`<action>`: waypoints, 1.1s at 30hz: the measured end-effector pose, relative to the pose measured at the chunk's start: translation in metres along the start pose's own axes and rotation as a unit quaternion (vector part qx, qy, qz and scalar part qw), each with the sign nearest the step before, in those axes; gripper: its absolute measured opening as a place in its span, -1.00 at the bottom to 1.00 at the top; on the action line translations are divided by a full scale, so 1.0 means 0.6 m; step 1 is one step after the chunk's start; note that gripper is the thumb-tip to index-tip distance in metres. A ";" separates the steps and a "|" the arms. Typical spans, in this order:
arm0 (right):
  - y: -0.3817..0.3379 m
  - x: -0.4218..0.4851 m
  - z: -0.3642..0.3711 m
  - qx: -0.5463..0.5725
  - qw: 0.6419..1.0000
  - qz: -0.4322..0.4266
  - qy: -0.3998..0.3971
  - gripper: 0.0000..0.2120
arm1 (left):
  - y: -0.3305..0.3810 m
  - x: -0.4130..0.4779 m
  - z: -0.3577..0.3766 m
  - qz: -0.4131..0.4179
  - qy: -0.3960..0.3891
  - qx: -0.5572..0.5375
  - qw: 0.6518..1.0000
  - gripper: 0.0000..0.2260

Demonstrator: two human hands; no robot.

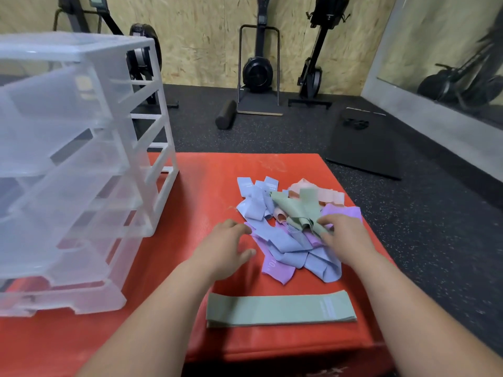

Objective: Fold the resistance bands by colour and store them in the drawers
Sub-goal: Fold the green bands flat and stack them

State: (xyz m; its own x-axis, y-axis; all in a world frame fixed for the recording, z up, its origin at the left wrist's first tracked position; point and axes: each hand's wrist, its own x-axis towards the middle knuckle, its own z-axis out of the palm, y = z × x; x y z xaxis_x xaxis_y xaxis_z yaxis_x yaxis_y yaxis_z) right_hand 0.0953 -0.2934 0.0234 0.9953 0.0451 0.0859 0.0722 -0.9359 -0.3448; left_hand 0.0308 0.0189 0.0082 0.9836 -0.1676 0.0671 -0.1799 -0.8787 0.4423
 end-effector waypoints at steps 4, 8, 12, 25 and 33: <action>0.006 -0.010 0.022 0.048 0.996 0.000 0.073 -0.65 | 0.008 -0.009 0.001 0.006 -0.007 0.014 1.000 -0.51; 0.020 -0.006 0.030 0.016 0.999 0.000 0.045 -0.63 | 0.014 -0.014 0.002 0.006 -0.013 0.018 1.000 -0.53; 0.026 -0.004 0.016 0.002 0.999 0.000 0.035 -0.86 | 0.016 -0.015 0.004 0.014 -0.015 0.029 0.999 -0.54; -0.051 -0.041 -0.112 0.346 0.921 -0.092 0.154 -0.81 | 0.060 -0.001 -0.004 0.073 0.125 -0.039 0.989 -0.64; 0.003 -0.051 -0.009 0.004 0.999 0.016 -0.042 -0.60 | 0.089 -0.009 0.013 0.068 0.084 -0.024 0.994 -0.64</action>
State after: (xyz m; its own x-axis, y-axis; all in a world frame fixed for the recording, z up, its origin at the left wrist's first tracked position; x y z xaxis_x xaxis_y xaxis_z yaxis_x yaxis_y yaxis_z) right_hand 0.0644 -0.2982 0.0255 0.9990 0.0451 -0.0038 0.0409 -0.9346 -0.3533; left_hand 0.0159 -0.0304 0.0242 0.9394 -0.2035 0.2759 -0.3152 -0.8294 0.4612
